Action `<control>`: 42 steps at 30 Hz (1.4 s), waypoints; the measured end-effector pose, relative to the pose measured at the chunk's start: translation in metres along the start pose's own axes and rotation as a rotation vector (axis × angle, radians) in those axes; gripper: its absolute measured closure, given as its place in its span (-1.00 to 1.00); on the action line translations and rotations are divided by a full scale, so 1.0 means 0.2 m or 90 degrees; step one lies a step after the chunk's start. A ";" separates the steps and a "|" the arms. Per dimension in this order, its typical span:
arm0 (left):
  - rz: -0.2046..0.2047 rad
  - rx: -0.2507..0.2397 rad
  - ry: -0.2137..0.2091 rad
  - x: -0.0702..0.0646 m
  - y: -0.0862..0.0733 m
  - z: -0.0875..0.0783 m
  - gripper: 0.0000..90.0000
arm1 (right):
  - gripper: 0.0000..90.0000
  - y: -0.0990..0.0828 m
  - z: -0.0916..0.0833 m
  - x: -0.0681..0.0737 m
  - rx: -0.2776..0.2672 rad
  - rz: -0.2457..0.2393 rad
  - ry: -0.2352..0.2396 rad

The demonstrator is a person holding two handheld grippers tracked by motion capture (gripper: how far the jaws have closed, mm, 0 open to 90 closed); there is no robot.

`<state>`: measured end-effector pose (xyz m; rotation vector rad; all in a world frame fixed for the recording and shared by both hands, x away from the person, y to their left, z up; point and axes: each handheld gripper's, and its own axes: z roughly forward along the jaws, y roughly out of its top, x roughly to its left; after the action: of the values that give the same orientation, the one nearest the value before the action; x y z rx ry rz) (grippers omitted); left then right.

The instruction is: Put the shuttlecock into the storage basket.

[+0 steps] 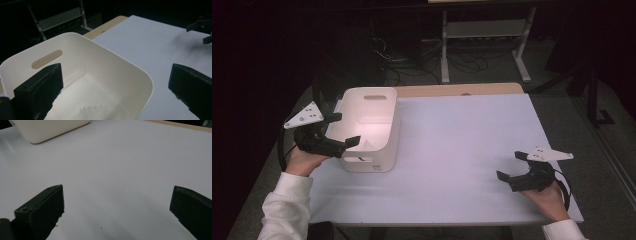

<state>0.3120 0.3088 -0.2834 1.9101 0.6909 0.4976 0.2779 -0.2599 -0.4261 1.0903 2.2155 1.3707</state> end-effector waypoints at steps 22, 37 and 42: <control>-0.018 -0.079 -0.007 -0.08 -0.14 -0.07 -1.00 | -1.00 0.00 0.01 0.01 -0.001 -0.004 0.003; -0.014 -0.085 -0.012 -0.16 -0.20 -0.10 -1.00 | -1.00 0.00 0.01 0.01 -0.002 -0.003 0.002; -0.025 -0.084 -0.014 -0.16 -0.24 -0.10 -1.00 | -1.00 0.00 0.01 0.01 -0.002 -0.004 0.002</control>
<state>0.2642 0.3180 -0.3200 1.7727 0.6634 0.4861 0.2782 -0.2580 -0.4267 1.0803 2.2166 1.3742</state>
